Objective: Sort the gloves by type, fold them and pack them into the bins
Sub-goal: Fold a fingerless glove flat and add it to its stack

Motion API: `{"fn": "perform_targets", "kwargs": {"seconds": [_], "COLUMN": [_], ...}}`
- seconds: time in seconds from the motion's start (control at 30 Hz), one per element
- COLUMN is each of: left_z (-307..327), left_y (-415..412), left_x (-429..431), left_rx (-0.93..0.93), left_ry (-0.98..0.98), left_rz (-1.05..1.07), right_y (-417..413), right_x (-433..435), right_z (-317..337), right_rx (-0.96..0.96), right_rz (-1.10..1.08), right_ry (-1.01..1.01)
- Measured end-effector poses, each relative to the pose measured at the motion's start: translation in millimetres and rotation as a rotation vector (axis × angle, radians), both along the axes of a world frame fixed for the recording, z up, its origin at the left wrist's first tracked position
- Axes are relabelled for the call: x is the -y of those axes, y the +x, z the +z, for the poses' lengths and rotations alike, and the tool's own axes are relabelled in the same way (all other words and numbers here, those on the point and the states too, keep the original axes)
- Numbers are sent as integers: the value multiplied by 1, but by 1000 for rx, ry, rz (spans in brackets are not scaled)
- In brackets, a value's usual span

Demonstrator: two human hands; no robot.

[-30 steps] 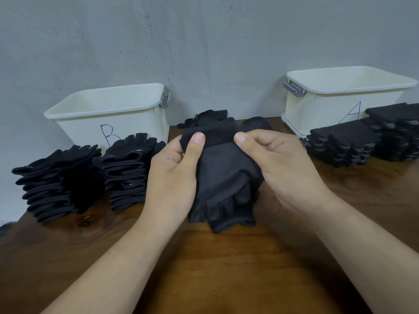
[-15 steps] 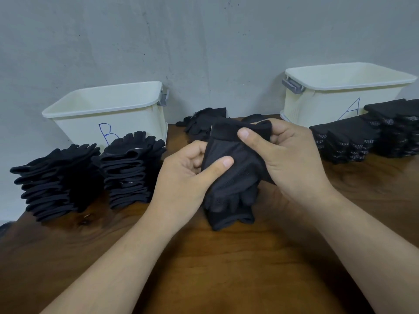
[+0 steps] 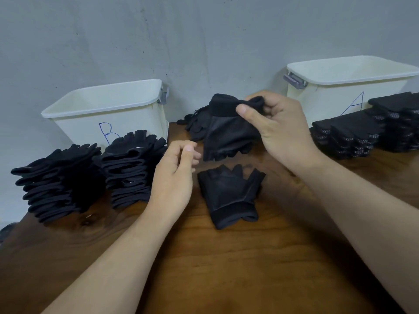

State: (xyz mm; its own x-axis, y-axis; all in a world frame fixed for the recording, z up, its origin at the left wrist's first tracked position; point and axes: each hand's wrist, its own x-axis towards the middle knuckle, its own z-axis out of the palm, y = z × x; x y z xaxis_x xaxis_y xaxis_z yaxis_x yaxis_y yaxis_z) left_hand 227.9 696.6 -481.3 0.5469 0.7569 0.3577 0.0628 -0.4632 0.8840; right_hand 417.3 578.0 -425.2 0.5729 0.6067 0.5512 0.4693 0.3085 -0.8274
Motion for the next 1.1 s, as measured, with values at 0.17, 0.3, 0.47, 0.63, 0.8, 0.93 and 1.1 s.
{"fn": "perform_targets", "kwargs": {"seconds": [0.17, 0.3, 0.47, 0.63, 0.8, 0.93, 1.1], "left_z": [-18, -22, -25, -25, -23, -23, -18], "left_y": [10, 13, 15, 16, 14, 11, 10], "left_x": [-16, -20, -22, -23, -22, -20, -16], "left_rx": [-112, -114, -116, -101, -87, -72, -73], "left_ry": [-58, -87, -104, -114, -123, -122, -95], "left_rz": [69, 69, 75, 82, 76, 62, 67], "right_y": [11, 11, 6, -2, -13, -21, -15], "right_x": [-33, -39, -41, -36, -12, 14, 47], "right_z": [-23, -43, -53, -58, -55, -56, -60], "right_rx": [-17, 6, 34, 38, 57, 122, 348], "right_rz": [33, 30, -33, -69, -4, 78, 243], "right_ry": [45, 48, 64, 42, -19, -144, -399]}}
